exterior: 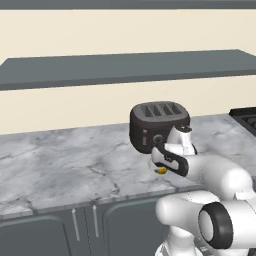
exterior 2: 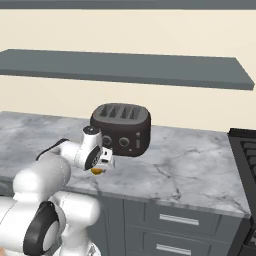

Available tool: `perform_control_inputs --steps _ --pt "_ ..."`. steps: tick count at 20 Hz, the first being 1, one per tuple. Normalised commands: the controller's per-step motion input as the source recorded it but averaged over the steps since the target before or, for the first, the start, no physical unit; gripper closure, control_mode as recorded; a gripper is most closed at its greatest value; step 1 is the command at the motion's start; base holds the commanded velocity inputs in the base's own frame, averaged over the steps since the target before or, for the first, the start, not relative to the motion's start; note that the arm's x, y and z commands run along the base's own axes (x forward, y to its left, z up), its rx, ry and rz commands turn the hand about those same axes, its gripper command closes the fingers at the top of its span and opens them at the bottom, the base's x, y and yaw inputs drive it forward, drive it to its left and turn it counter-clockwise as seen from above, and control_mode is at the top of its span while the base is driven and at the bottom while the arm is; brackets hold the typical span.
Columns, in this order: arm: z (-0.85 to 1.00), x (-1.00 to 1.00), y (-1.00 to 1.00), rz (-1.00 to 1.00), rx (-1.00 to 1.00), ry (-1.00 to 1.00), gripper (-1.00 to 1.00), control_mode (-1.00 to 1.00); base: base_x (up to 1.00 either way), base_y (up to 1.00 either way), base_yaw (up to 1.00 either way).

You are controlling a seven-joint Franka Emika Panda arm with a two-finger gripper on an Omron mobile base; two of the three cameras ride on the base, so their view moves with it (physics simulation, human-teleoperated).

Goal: Pick the lemon from the counter and place it in the cabinet.

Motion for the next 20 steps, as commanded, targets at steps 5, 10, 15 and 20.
perform_control_inputs --steps 5,10,15,20 --pt "-0.49 0.43 0.00 0.00 0.00 0.00 -1.00 -1.00 0.00 0.00 0.00" --pt "-0.60 0.20 0.00 0.00 0.00 0.00 -1.00 -1.00 0.00 0.00 0.00" --pt "-0.29 -0.32 0.00 0.00 0.00 0.00 1.00 -1.00 0.00 0.00 0.00" --pt "0.51 -0.51 0.00 0.04 0.00 -0.01 1.00 -1.00 0.00 0.00 0.00"
